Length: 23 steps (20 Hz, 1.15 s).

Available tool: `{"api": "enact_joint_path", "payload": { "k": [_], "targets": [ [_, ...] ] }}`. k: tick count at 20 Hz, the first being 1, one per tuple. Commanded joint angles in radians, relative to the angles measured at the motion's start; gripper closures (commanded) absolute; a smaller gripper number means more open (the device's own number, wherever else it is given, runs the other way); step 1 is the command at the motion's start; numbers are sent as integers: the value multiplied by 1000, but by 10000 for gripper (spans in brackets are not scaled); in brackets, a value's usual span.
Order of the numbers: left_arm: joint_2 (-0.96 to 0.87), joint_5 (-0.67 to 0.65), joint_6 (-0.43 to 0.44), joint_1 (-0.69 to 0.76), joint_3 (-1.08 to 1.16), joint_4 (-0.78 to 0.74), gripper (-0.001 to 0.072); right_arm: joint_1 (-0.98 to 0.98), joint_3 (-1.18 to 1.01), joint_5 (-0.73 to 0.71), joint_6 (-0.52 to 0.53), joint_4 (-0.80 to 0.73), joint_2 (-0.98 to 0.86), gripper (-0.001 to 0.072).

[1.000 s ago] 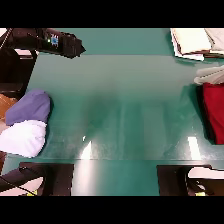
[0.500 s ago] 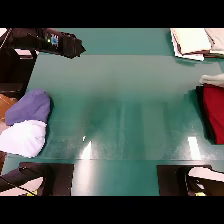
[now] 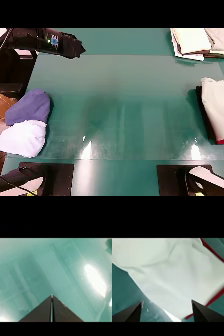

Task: Fold the shirts.

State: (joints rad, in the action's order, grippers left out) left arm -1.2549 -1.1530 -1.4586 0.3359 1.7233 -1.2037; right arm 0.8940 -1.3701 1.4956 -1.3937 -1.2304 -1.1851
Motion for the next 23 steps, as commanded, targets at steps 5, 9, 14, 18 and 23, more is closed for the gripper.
{"api": "enact_joint_path", "payload": {
  "k": [5, 9, 14, 18, 23],
  "targets": [
    [0, -2, 2, 0, 0, -1, 682, -170, -47, -85, -1, 271, 91, 25],
    [0, -14, 0, 0, 0, -30, 682, -484, -133, -114, -1, 269, 96, 40],
    [0, 19, 0, 0, 0, -21, 682, -828, -145, -206, 0, 258, 95, 535],
    [0, 19, 0, 0, 0, -21, 682, -964, -145, -264, 0, 258, 95, 694],
    [0, 19, 0, 0, 0, -21, 682, -970, -145, -246, 0, 260, 95, 695]
  ]
}}
